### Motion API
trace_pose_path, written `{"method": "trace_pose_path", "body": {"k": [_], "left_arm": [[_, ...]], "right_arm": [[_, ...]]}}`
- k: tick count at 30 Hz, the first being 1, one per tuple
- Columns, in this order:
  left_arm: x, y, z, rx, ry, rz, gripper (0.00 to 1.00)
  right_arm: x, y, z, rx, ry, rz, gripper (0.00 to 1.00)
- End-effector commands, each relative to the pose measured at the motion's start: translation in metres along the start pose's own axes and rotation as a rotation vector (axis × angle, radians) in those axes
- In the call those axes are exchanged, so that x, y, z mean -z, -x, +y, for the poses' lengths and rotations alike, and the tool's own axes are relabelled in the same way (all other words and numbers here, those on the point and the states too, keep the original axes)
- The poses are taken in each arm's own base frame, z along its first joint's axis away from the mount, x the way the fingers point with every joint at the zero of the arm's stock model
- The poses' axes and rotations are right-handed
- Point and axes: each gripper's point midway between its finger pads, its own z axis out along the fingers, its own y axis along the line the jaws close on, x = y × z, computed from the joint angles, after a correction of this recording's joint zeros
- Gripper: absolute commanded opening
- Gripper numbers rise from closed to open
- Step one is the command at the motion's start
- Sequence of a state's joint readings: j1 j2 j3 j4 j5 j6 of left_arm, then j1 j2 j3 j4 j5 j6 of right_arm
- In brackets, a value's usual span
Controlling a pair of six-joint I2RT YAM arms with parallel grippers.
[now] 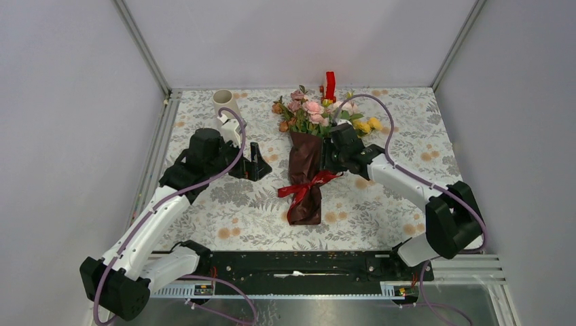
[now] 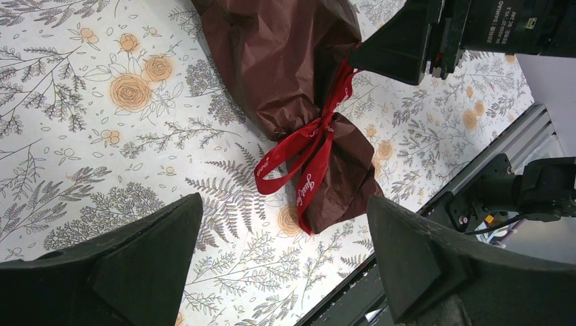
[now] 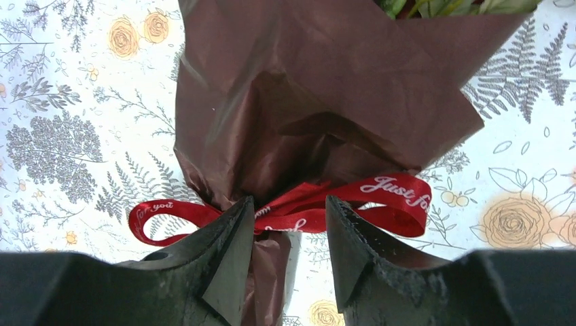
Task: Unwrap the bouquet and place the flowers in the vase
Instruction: Untie the ribbon from the wrapping paper.
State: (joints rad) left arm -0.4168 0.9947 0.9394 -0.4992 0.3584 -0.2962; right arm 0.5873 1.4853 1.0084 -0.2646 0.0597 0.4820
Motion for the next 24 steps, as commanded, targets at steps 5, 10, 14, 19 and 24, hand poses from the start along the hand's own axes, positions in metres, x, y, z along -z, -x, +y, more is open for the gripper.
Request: {"method": "trace_pose_path", "body": {"k": [5,10,14,19,24], "left_arm": [[0.002,0.01,-0.003,-0.017,-0.017,-0.053,0.99],[0.002,0.01,-0.004,-0.017,-0.021,-0.05,0.99],[0.002,0.01,-0.005,-0.016,-0.026,-0.049,0.99],[0.003,0.01,-0.006,-0.017,-0.029,-0.051,0.99],[0.003,0.009,-0.005,-0.016,-0.028,-0.05,0.99]], "right_arm": [[-0.019,0.02,0.013,0.062,-0.005,0.009,0.5],[-0.027,0.005,0.006,0.052,-0.024,0.043,0.5],[-0.031,-0.008,0.003,0.037,-0.015,0.061,0.51],[-0.032,-0.02,0.0,0.027,-0.002,0.08,0.52],[-0.029,-0.034,-0.003,-0.003,0.005,0.107,0.52]]}}
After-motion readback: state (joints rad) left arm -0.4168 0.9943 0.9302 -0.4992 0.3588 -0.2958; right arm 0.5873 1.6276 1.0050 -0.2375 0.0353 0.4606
